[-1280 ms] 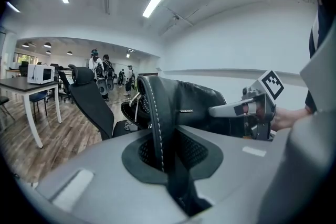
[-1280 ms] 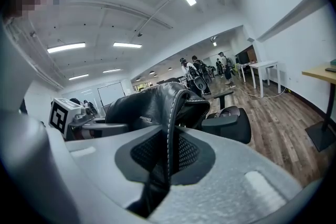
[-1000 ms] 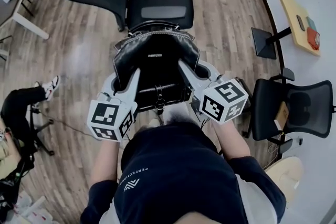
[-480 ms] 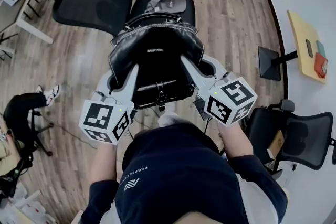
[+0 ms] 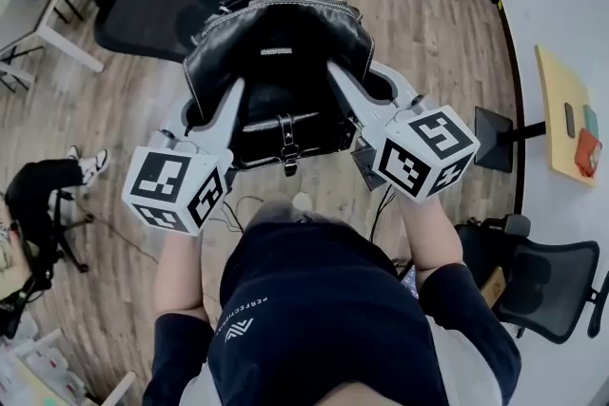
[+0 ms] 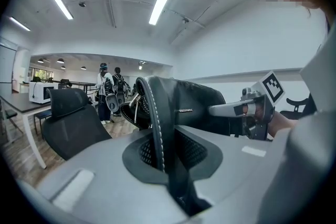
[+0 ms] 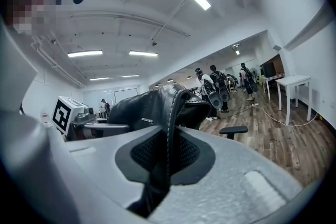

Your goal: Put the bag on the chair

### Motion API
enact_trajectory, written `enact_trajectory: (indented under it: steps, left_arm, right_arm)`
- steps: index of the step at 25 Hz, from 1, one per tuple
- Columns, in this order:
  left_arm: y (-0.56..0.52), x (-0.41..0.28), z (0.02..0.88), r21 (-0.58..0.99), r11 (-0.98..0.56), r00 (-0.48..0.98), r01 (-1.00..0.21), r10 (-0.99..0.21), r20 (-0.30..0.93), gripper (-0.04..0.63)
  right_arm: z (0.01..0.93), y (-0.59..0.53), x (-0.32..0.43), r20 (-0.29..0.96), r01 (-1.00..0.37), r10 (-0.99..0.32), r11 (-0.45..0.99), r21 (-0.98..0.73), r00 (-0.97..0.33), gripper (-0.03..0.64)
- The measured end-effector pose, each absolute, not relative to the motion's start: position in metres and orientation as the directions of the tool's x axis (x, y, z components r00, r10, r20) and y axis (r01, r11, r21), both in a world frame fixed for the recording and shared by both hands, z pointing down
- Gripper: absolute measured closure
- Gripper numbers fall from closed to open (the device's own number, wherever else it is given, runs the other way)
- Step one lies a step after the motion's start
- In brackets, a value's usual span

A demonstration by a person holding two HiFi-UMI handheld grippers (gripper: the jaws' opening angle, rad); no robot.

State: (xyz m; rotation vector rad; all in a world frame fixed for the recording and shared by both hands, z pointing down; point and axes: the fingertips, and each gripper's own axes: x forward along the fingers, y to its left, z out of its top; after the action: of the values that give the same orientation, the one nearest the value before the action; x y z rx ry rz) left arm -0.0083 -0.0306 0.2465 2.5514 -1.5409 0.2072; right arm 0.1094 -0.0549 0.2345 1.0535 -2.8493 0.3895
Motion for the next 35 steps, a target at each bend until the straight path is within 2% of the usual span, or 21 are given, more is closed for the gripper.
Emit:
enact_trajectory:
  steps: [9,15,35]
  left_arm:
    - [-0.078,-0.032,0.227,0.005,-0.416,0.411,-0.909,-0.897,0.164,0.543]
    - [-0.120,-0.042,0.231,0.020,-0.429,0.427,-0.903,-0.891,0.153,0.545]
    - [-0.273,-0.115,0.319,0.132,-0.441,0.461,-0.888,-0.849,0.259,0.545]
  right_arm:
    - [0.217,-0.105,0.084,0.132,-0.633,-0.619,0.751,-0.189,-0.774,0.591]
    - [0.218,-0.146,0.074,0.140,-0.656,-0.641,0.738,-0.159,-0.755,0.591]
    - [0.305,-0.300,0.002,0.252,-0.704,-0.658,0.679,-0.210,-0.710,0.589]
